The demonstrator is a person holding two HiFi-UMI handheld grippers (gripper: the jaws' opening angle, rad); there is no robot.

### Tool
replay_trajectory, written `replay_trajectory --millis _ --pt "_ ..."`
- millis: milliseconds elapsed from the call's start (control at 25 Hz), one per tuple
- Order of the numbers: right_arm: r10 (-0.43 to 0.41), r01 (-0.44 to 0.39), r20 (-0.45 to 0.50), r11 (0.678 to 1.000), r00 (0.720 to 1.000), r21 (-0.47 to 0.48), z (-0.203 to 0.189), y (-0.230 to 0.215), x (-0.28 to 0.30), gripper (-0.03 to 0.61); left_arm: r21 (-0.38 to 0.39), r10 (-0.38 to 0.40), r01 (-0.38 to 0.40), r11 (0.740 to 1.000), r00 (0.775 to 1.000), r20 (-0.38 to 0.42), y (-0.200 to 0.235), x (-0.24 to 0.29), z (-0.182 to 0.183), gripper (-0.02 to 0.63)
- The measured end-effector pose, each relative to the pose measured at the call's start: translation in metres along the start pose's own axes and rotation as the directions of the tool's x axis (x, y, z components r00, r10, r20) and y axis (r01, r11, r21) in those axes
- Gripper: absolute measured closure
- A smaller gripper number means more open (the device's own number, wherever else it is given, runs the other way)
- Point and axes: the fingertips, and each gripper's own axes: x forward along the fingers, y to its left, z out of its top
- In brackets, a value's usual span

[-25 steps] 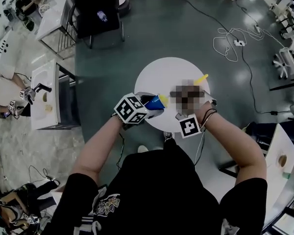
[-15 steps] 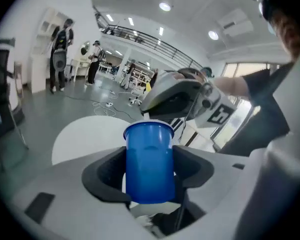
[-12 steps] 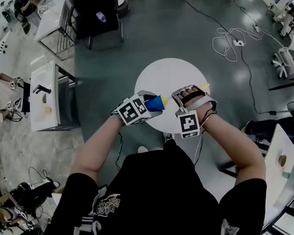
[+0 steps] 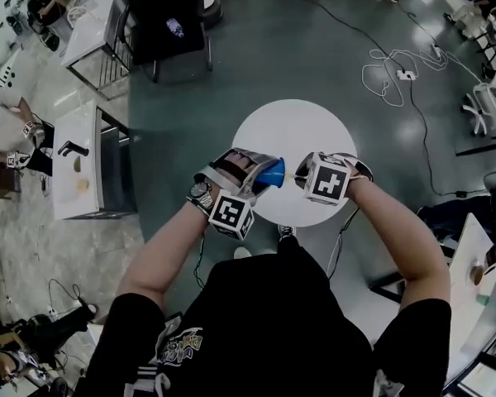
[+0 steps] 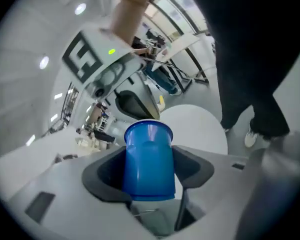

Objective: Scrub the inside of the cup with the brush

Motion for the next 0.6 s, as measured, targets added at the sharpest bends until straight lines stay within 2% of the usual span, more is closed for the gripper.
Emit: replay_trajectory --millis 80,120,160,240,360,440,520,600 --pt "0.146 -0.149 0.039 0.983 0.989 0.105 0.002 0.010 -0.003 0.537 0.156 0.065 -0.065 0.986 0.998 0.004 -0.003 -0.001 0.002 0.337" --pt "0.200 -0.207 0.066 0.968 0.978 0.140 0.003 0.013 -0.006 0.538 0.198 0.093 -0.094 0.976 0.996 0.010 -0.003 -0.001 0.003 0.337" --pt "0.232 -0.244 0.088 0.956 0.969 0.161 0.005 0.014 -0.009 0.537 0.209 0.115 -0.116 0.971 0.993 0.018 -0.002 -0.003 0.005 0.337" --pt "0.234 -0.247 0.099 0.956 0.967 0.159 0.006 0.012 -0.013 0.537 0.170 0.128 -0.130 0.977 0.992 0.020 0.001 -0.005 0.006 0.337" --pt "0.133 -0.135 0.036 0.989 0.990 0.067 0.006 0.005 -0.014 0.538 0.067 0.097 -0.098 0.993 0.995 0.008 0.002 -0.002 0.003 0.337" --pt "0.024 -0.025 -0.019 0.999 1.000 -0.043 0.005 -0.003 -0.013 0.538 -0.071 0.053 -0.053 0.996 0.999 0.005 0.000 0.002 -0.001 0.337" --pt "-0.093 0.084 -0.054 0.983 0.994 -0.162 0.005 -0.010 -0.013 0.538 -0.238 0.000 0.004 0.971 1.000 0.017 -0.001 0.004 -0.006 0.337" --pt "-0.221 0.190 -0.074 0.935 0.972 -0.299 0.006 -0.018 -0.014 0.538 -0.385 -0.060 0.075 0.920 0.997 0.050 -0.003 0.004 -0.008 0.336"
